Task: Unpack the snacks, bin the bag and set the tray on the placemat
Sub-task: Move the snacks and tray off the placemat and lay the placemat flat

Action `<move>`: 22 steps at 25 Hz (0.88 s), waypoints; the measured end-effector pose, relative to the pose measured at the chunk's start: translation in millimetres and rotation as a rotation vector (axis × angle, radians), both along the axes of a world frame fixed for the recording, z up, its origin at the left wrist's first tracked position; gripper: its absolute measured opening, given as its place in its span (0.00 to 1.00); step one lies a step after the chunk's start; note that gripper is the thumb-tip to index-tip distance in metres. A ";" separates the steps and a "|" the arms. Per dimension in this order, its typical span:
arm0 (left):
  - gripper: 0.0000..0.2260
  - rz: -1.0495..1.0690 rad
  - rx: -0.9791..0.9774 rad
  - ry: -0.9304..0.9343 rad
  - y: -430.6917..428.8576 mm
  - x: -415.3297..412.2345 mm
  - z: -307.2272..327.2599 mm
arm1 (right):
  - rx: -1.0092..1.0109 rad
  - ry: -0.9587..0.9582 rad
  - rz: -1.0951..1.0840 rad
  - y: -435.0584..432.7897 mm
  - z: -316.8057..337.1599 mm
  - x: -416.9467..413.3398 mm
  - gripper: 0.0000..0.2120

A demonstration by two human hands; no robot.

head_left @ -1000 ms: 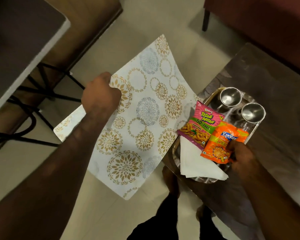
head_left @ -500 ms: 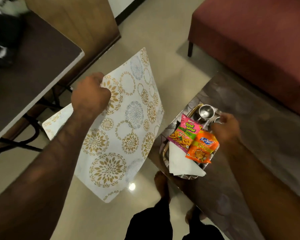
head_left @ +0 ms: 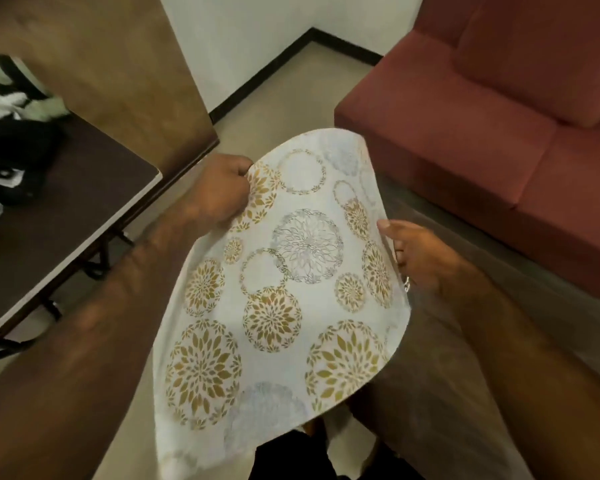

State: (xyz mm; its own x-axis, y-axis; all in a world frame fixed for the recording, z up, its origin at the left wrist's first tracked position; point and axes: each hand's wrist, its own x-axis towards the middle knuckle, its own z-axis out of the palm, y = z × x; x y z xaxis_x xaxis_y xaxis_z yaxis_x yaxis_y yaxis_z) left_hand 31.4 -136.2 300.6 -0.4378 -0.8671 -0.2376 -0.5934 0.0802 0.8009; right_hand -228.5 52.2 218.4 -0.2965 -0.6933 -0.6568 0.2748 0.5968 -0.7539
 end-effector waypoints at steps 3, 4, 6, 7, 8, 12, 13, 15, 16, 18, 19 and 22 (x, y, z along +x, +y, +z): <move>0.11 -0.107 -0.033 -0.228 -0.3 1.9 -21.0 | -0.035 0.082 -0.117 33.1 4.3 -14.2 0.06; 0.10 -0.177 -0.030 -0.317 -1.8 4.6 -29.3 | -0.054 0.132 -0.139 45.1 1.5 -20.9 0.05; 0.09 -0.341 0.035 -0.417 -1.0 11.0 -40.4 | -0.054 0.205 -0.152 61.8 -4.0 -29.5 0.04; 0.11 -0.403 0.121 -0.407 1.4 11.5 -45.8 | -0.053 0.228 -0.159 71.7 -6.1 -31.3 0.04; 0.15 -0.425 0.234 -0.388 3.4 12.8 -49.0 | -0.060 0.258 -0.166 79.4 -10.7 -32.8 0.03; 0.21 -0.510 0.603 -0.557 13.5 17.3 -60.6 | -0.032 0.332 -0.309 136.1 -24.3 -44.9 0.05; 0.29 -0.507 0.635 -0.578 13.2 21.7 -66.9 | -0.015 0.324 -0.350 154.2 -26.9 -51.3 0.05; 0.40 -0.380 0.706 -0.432 18.3 28.5 -77.9 | 0.010 0.297 -0.431 190.6 -32.2 -65.0 0.05; 0.44 -0.298 0.718 -0.321 23.0 30.9 -83.7 | 0.020 0.288 -0.470 208.3 -37.4 -72.0 0.04; 0.45 -0.212 0.721 -0.141 45.7 18.6 -95.4 | 0.047 0.261 -0.573 250.5 -44.9 -85.6 0.04; 0.41 -0.206 0.736 -0.085 63.2 4.7 -98.7 | 0.059 0.241 -0.628 272.1 -49.1 -91.2 0.04; 0.22 -0.248 0.754 -0.114 128.8 -58.8 -120.2 | 0.099 0.212 -0.768 341.3 -70.6 -111.4 0.04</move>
State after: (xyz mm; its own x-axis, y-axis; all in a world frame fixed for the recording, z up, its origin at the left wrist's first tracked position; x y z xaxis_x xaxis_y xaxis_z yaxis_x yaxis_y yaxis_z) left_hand -27.4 -7.4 180.4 -0.5349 -0.3358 -0.7753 -0.7104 -0.3179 0.6279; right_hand -339.9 393.4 147.8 -0.7922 -0.1863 -0.5811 0.4928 0.3663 -0.7893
